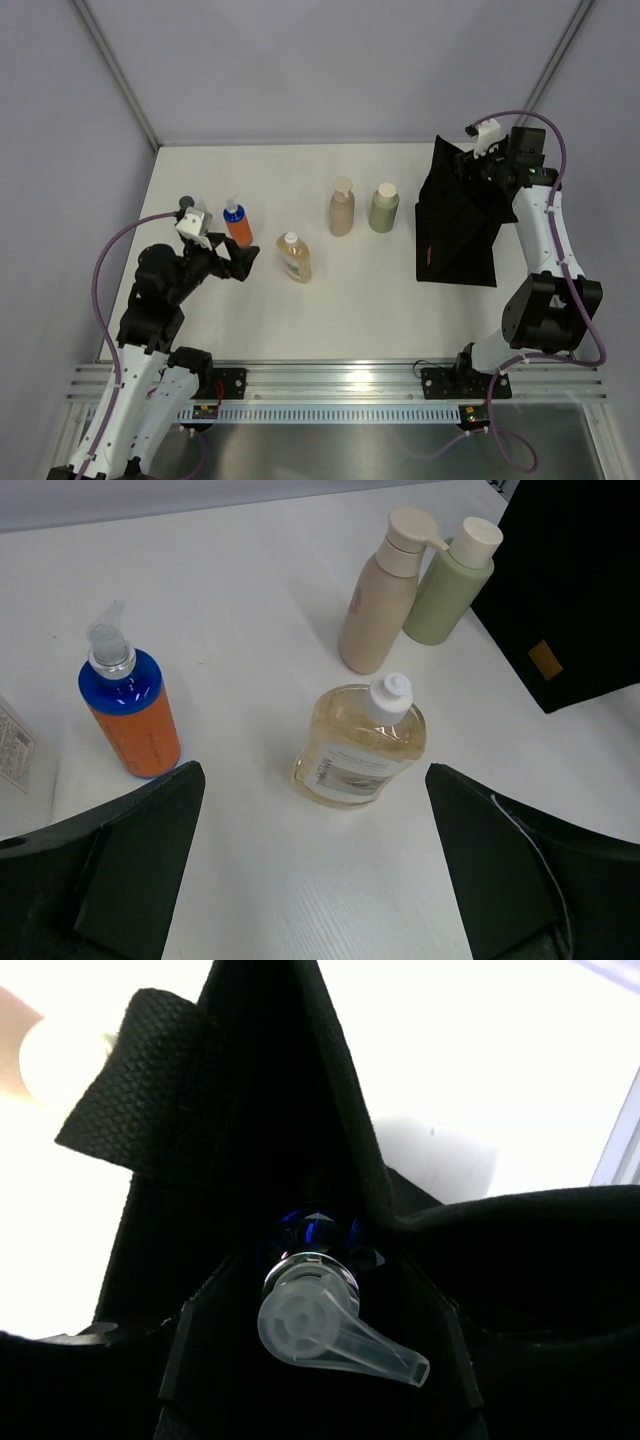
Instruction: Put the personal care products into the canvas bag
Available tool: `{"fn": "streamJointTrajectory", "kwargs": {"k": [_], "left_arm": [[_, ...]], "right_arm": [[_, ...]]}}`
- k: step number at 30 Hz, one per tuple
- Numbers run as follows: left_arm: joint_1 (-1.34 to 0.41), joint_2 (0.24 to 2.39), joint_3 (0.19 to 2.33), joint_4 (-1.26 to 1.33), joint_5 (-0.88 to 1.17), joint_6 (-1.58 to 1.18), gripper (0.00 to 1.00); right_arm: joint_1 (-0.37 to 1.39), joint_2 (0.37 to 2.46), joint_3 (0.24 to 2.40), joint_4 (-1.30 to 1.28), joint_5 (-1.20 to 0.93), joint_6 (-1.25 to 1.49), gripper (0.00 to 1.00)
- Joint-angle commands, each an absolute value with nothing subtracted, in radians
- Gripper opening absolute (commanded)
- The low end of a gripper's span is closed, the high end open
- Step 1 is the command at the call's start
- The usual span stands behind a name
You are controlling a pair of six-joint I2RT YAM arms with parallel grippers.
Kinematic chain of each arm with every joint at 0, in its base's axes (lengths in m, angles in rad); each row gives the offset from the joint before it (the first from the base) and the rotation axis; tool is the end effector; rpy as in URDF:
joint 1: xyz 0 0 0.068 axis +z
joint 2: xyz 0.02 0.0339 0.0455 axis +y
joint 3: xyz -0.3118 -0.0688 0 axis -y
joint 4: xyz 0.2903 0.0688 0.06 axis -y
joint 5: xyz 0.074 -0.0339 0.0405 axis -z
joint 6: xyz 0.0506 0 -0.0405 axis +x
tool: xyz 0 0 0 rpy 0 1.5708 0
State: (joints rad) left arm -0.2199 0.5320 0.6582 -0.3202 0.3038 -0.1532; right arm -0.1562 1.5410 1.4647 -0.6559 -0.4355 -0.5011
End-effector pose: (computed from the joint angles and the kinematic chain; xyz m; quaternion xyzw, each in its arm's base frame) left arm 0.1448 -0.0479 0.3442 0.1215 0.7597 -0.2313 0.5954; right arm 0.3924 -0.0402 0.3827 -0.2397 0.8635 0.0585 0.4399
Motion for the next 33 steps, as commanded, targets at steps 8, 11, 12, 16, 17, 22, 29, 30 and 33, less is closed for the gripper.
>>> {"fn": "streamJointTrajectory", "kwargs": {"k": [8,11,12,16,17,22,29,30,33], "left_arm": [[-0.258,0.578,0.637,-0.184,0.514,-0.210,0.99],[-0.288,0.623,0.655,-0.178,0.512,-0.244,0.99],[-0.307,0.633,0.661,-0.178,0.512,-0.253,0.99],[-0.339,0.653,0.669,-0.173,0.509,-0.252,0.99],[-0.341,0.653,0.667,-0.179,0.509,-0.249,0.99],[-0.342,0.643,0.666,-0.190,0.509,-0.242,0.99],[-0.356,0.627,0.722,-0.271,0.523,-0.239,0.99],[-0.357,0.617,0.738,-0.284,0.523,-0.232,0.99],[-0.357,0.604,0.756,-0.328,0.522,-0.233,0.99]], "right_arm": [[-0.130,1.554,1.355,-0.572,-0.520,-0.492,0.69],[-0.132,1.507,1.371,-0.641,-0.529,-0.505,0.79],[-0.132,1.494,1.397,-0.667,-0.531,-0.514,0.81],[-0.138,1.445,1.502,-0.903,-0.557,-0.575,0.97],[-0.143,1.434,1.531,-0.945,-0.563,-0.586,1.00],[-0.163,1.390,1.707,-1.113,-0.577,-0.630,0.99],[-0.176,1.446,2.069,-1.529,-0.592,-0.912,0.98],[-0.178,1.453,2.095,-1.578,-0.588,-1.022,0.98],[-0.187,1.404,2.051,-1.641,-0.586,-1.204,0.98]]}}
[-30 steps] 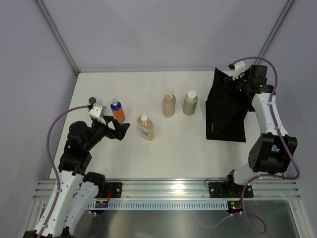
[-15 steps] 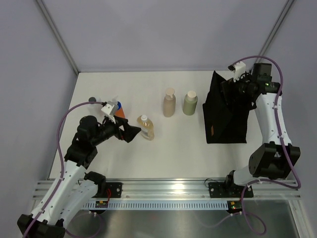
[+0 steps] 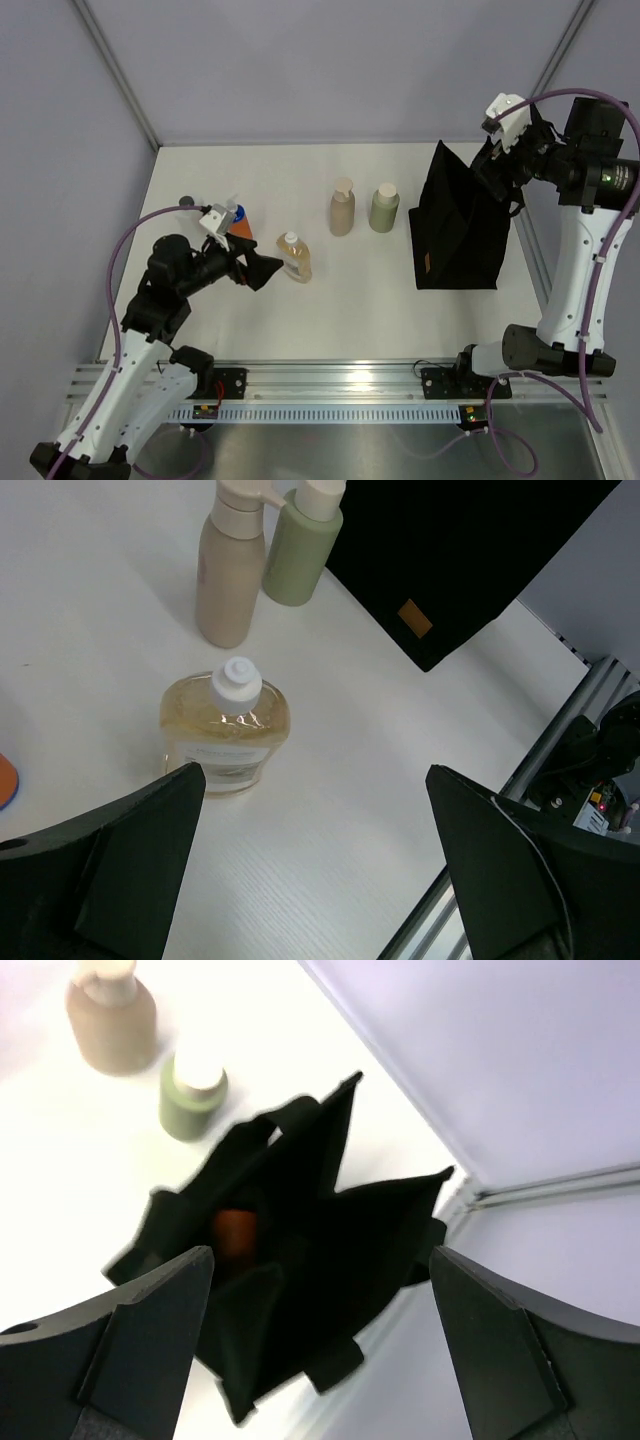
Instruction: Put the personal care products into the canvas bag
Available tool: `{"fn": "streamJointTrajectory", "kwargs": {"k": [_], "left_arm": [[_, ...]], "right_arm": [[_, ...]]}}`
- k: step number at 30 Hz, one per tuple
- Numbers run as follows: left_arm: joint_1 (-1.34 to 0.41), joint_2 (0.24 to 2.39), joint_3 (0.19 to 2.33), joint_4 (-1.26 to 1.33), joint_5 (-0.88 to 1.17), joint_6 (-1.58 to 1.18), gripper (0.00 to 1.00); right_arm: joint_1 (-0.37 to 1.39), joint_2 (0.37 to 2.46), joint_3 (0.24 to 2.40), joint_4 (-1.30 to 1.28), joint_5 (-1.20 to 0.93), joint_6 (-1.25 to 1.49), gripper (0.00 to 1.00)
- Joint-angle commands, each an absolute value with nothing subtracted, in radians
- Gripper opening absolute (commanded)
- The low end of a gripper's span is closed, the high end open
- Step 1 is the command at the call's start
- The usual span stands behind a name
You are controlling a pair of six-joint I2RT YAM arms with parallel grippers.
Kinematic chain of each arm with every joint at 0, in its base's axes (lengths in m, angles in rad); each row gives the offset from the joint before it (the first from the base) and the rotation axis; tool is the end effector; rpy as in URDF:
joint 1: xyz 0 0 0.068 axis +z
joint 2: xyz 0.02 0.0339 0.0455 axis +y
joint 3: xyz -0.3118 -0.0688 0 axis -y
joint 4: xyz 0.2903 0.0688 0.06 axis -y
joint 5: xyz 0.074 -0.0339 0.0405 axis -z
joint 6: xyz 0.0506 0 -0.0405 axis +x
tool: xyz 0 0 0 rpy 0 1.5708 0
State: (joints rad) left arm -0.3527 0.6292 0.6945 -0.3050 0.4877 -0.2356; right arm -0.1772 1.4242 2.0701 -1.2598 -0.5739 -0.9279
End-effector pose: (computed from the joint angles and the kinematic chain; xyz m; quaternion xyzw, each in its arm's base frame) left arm 0.1504 -0.0806 0.3476 0.1935 0.7533 -0.3555 0.5184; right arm 0.2661 -0.0197 0.5775 -0.4334 0.7444 -0.0179 0.5077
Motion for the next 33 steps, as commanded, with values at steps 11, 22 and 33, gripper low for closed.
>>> {"fn": "streamJointTrajectory", "kwargs": {"k": [11,22,33], "left_arm": [[-0.497,0.673,0.862,-0.564,0.132,-0.458,0.99],[-0.969,1.179,1.177,-0.950,-0.750,-1.133,0.99],[-1.000,1.654,1.496,-1.232,-0.868,-1.388,0.99]], "right_arm": [[-0.132,1.123,1.596,-1.277,-0.810,-0.835,0.95],[-0.130,0.862,1.280,-0.833,-0.721,-0.331,0.95],[-0.132,0.772,1.098,-0.723,-0.756,-0.253,0.97]]}}
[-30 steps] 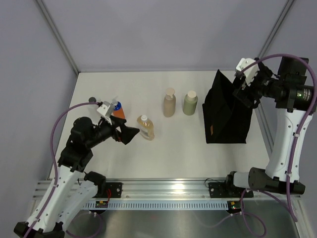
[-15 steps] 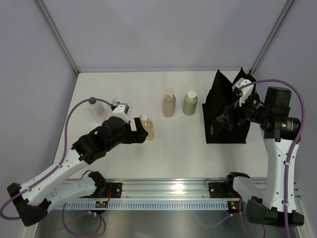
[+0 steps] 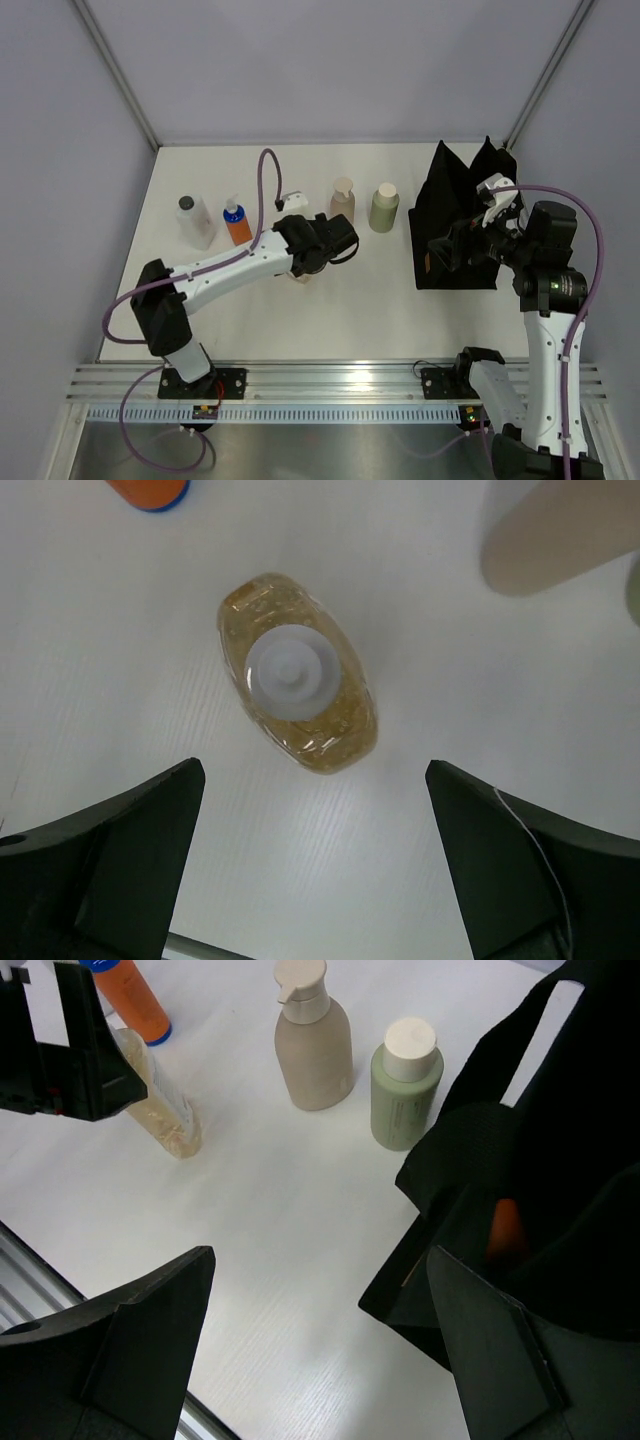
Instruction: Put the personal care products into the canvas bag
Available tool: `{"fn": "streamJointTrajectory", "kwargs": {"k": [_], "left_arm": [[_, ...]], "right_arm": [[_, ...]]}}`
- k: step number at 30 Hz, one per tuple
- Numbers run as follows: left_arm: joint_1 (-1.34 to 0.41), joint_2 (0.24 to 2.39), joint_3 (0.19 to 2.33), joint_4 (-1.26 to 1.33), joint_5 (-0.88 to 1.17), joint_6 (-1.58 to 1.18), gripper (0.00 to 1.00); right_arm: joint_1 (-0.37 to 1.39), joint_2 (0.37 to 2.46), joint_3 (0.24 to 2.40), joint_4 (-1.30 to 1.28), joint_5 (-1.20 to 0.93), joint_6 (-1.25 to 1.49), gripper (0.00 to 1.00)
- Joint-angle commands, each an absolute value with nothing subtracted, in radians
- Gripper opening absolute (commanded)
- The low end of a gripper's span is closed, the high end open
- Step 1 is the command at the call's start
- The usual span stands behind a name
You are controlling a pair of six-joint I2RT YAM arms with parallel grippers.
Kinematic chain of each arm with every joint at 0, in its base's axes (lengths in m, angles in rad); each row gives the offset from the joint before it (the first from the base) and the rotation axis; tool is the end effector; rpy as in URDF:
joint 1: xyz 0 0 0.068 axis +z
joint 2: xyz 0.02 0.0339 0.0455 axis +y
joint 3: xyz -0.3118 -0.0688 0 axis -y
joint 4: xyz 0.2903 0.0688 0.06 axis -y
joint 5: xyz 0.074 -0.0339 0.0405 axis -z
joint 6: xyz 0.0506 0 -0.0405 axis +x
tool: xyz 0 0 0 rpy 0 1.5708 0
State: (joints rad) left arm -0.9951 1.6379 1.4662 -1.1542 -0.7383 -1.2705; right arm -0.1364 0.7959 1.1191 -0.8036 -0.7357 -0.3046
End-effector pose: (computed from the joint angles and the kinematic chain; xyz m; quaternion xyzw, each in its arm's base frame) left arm 0.2268 -0.2870 0.3260 -0.1707 0.9108 0.0487 0.3726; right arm 0.1601 0.0123 0.4338 -0.2528 0.7793 0.1942 0.5394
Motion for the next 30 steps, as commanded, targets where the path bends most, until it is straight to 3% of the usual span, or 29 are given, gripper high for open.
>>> {"fn": "streamJointTrajectory", "kwargs": {"k": [1,9,14,20,25,30], "left_arm": [[-0.999,1.663,1.499,-1.235,-0.876,-1.390,0.99],[-0.939,1.784,1.511,-1.119,-0.882,-1.329,0.98],[-0.890,1.796,1.453,-0.986,-0.850,-1.249,0.90],[-0.888,1.758,1.399,-0.945,-0.874,-1.233,0.56],[-0.891,1.700,1.327,-0.907,-0.853,-1.174,0.15],[-0.926,1.502,1.220,-0.656,-0.796,-0.869,0.02]], "right_arm": [[-0.132,0.764,1.086,-0.719,-0.759,-0.256,0.97],[-0.132,0.730,1.063,-0.722,-0.837,-0.313,1.00],[-0.132,0.709,1.063,-0.735,-0.879,-0.344,0.99],[-0.132,0.703,1.055,-0.736,-0.890,-0.353,1.00],[-0.133,0.699,1.066,-0.741,-0.882,-0.353,0.99],[-0.133,0.707,1.141,-0.750,-0.825,-0.322,0.99]]}}
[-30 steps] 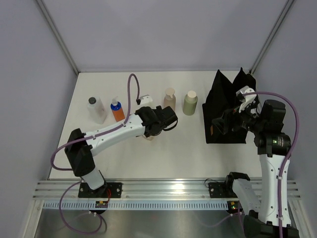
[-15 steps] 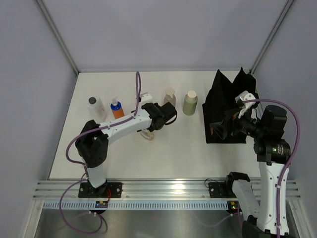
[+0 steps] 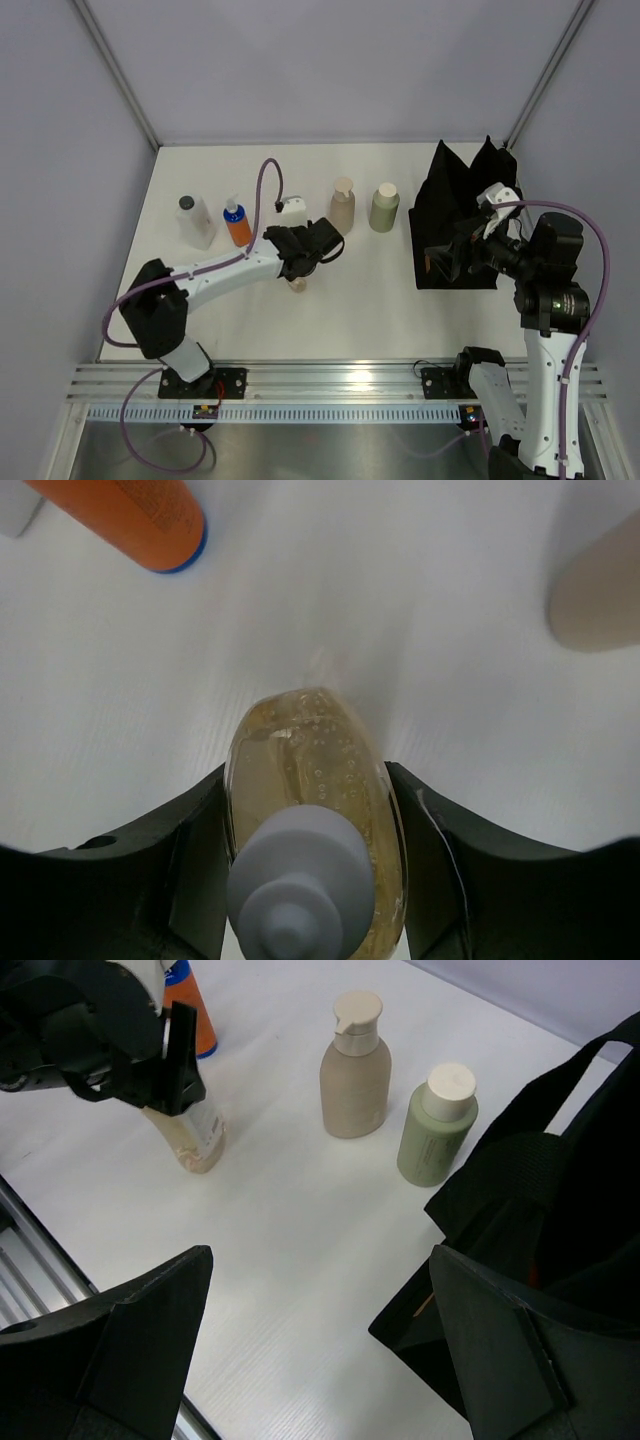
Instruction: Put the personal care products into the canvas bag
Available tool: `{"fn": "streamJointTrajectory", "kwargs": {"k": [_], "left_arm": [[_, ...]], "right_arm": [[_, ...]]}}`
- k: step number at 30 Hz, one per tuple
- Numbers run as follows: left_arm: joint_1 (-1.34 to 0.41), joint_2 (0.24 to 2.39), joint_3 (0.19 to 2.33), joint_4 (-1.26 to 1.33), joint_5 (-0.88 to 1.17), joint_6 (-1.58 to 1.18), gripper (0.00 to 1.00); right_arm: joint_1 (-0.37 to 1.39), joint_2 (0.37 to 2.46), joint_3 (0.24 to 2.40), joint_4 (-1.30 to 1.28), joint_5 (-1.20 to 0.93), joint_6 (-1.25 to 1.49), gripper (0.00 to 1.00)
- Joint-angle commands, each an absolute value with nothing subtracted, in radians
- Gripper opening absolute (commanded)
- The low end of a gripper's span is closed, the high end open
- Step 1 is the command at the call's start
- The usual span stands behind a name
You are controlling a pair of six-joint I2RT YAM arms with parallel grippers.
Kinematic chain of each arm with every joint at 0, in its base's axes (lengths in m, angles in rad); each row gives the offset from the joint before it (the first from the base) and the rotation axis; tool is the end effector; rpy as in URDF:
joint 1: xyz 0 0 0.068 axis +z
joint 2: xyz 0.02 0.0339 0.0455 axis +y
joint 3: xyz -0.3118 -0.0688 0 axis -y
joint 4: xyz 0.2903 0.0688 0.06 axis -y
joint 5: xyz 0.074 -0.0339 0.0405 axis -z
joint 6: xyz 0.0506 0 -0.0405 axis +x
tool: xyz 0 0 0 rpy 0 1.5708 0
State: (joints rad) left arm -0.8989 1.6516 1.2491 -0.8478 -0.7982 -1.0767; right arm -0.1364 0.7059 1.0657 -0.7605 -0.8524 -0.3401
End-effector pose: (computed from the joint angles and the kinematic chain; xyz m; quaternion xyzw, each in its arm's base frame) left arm 0.2588 -0.2672 0.2620 -0.1425 0.9005 0.0885 0.4012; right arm 0.1361 0.0198 0.4323 -0.3043 0.7320 0.2162 0.5700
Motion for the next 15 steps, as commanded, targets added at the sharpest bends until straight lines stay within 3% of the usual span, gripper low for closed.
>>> {"fn": "streamJointTrajectory", "kwargs": {"k": [1,8,15], "left_arm": [[-0.943,1.464,1.207,-0.593,-0.776,-0.707,0.00],[-0.954,1.279,1.271,-0.149,-0.311,-0.241,0.00],[-0.956,1.445,1.527,0.113,0.039,-0.179,0.00]], "right_arm": [[-0.133,0.713,1.163,-0.746,-0.772,-0.274,1.00],[-0.136,0.836,1.411,-0.764,-0.352,0.026,0.99],[-0.169,0.767,1.408,-0.698,-0.226,0.094,0.96]]}}
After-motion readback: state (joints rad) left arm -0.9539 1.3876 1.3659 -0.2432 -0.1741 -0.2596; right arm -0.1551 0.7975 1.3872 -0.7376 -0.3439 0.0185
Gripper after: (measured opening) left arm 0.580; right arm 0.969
